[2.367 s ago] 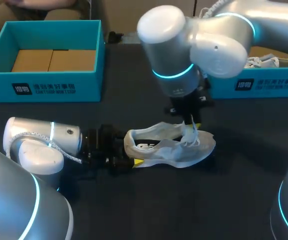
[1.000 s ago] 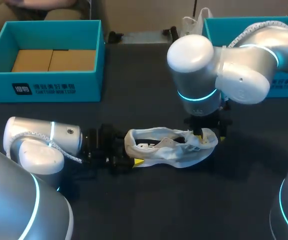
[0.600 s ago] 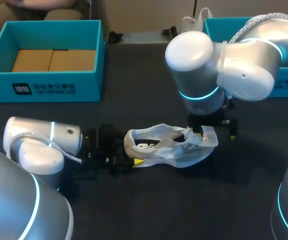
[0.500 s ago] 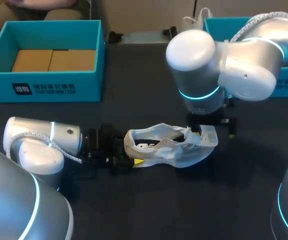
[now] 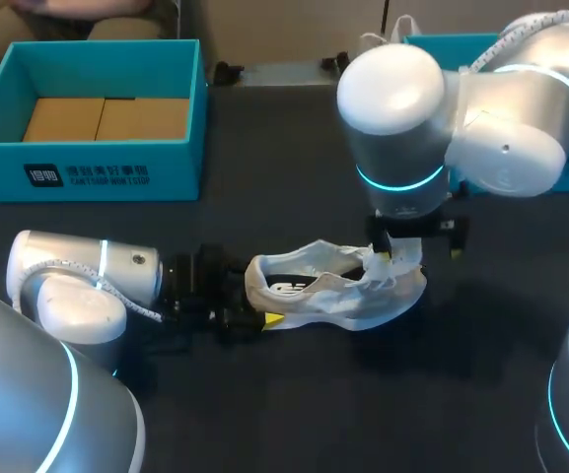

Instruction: Take the shoe out of the shoebox, open the shoe tongue, remove and reinsert the insole, then place the shoe into the shoebox

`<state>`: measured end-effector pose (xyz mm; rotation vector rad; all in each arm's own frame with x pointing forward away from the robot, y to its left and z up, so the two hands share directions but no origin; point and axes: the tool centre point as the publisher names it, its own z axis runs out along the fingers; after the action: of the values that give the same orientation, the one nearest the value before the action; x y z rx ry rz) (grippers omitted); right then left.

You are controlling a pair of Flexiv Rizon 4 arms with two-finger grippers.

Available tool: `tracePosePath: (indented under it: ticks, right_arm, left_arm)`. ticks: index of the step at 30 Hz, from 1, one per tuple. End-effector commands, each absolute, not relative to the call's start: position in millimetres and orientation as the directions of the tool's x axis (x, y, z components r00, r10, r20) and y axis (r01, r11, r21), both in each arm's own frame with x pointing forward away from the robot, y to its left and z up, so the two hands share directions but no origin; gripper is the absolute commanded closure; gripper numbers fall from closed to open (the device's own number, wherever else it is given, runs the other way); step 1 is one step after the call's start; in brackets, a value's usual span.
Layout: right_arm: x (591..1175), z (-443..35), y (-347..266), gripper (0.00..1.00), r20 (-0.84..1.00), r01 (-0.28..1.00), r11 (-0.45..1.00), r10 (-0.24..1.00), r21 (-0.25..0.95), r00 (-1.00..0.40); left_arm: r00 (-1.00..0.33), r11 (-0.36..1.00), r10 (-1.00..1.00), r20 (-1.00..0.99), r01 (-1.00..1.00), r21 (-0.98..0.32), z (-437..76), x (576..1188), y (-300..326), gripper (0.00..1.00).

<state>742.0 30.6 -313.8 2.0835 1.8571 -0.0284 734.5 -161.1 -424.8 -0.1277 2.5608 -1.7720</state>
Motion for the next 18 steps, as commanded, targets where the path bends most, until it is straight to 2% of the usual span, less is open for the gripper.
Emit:
tracePosePath:
  ticks: [1,8,18]
  right_arm:
    - [745.2,-284.2,36.0,0.0,-0.271,0.968,-0.019,0.958,0.252,0.09]
    - [763.3,-253.7,57.3,0.0,-0.303,0.945,0.163,0.95,0.284,-0.073]
    - [777.5,-233.8,95.6,0.0,-0.339,0.883,0.393,0.892,0.255,-0.299]
  left_arm:
    - [-0.996,0.355,-0.081,0.027,-0.054,-0.933,-426.0,736.2,-161.8,1.0]
    - [-0.996,0.355,-0.081,0.027,-0.054,-0.933,-426.0,736.2,-161.8,1.0]
    - [-0.996,0.355,-0.081,0.027,-0.054,-0.933,-426.0,736.2,-161.8,1.0]
